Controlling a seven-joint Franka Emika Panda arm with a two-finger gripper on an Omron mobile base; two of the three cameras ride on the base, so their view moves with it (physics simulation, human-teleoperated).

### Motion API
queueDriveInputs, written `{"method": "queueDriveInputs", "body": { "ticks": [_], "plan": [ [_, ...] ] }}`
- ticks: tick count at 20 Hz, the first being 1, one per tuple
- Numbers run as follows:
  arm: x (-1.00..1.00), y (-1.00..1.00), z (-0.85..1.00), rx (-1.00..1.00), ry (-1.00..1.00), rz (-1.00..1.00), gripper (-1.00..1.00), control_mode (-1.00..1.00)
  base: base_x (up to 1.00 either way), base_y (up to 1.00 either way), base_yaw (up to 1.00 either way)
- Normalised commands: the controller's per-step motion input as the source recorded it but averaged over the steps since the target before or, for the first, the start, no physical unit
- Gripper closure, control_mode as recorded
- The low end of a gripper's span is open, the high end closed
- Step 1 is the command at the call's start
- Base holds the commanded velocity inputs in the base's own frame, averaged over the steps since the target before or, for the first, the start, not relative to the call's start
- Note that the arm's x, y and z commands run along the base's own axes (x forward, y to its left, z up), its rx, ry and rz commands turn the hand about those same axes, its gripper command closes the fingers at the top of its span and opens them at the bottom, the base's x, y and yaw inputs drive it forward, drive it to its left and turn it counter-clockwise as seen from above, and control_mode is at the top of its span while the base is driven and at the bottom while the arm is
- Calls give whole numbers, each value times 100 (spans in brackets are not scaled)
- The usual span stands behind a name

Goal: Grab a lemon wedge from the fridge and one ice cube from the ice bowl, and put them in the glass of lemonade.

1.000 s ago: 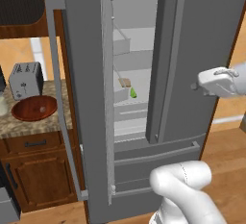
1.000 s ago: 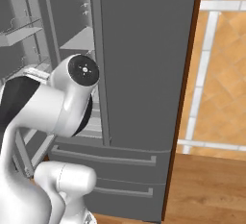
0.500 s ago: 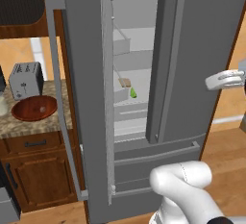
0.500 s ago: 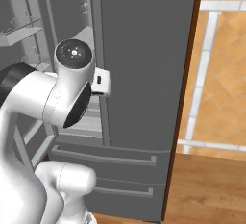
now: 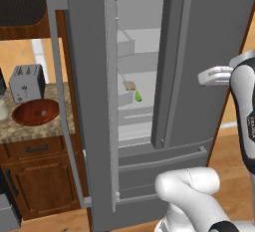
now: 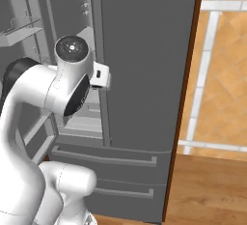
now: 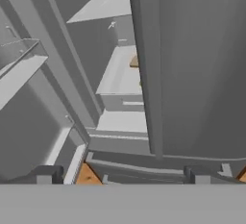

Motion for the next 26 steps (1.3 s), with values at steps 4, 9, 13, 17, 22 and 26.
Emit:
{"method": "queueDriveInputs", "body": {
  "ticks": [4, 9, 13, 17, 22, 26],
  "plan": [
    [95, 0, -28, 0, 0, 0, -100, -100, 0, 0, 0],
    [100, 0, -41, 0, 0, 0, -100, -100, 0, 0, 0],
    [93, -2, -40, 0, 0, 0, -100, -100, 0, 0, 0],
    [79, -3, -38, 0, -10, -3, -100, -100, 0, 0, 0],
    [74, -2, -25, 0, -8, -2, -100, -100, 0, 0, 0],
    [78, -6, -15, 0, 0, 0, -100, -100, 0, 0, 0]
  ]
}}
